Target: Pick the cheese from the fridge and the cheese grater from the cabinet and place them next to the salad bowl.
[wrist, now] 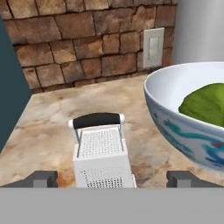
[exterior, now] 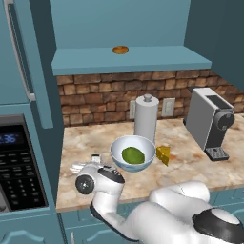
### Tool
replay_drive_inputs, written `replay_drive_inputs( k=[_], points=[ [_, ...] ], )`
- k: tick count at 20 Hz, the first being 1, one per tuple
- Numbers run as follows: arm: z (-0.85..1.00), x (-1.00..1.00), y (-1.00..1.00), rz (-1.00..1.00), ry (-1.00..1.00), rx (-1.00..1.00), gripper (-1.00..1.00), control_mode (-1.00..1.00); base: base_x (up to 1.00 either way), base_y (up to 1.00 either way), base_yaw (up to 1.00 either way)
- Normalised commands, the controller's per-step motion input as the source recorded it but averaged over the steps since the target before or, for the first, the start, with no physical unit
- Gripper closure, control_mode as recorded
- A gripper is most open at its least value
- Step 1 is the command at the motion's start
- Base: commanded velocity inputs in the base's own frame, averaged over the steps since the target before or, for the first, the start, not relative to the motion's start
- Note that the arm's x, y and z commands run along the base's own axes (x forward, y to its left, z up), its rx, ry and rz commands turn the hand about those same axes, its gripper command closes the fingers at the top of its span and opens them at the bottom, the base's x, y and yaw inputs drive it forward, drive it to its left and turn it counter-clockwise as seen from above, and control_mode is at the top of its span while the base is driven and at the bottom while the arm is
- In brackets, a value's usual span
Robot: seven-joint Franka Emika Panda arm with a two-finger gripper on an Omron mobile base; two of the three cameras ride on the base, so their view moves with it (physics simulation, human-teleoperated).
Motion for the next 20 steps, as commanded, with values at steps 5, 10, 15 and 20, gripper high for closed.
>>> replay_drive_inputs(
  k=[5, 10, 15, 20],
  points=[
    [0.46, -0.23, -0.12, -0.01, 0.27, 0.01, -1.00, -1.00, 0.00, 0.00, 0.00],
    [0.46, -0.28, -0.19, 0.00, 0.20, 0.00, -1.00, -1.00, 0.00, 0.00, 0.00],
    [0.39, -0.25, -0.26, 0.00, 0.12, 0.00, -1.00, -1.00, 0.00, 0.00, 0.00],
    [0.37, -0.27, -0.29, 0.05, 0.01, 0.00, -1.00, -1.00, 0.00, 0.00, 0.00]
  ],
)
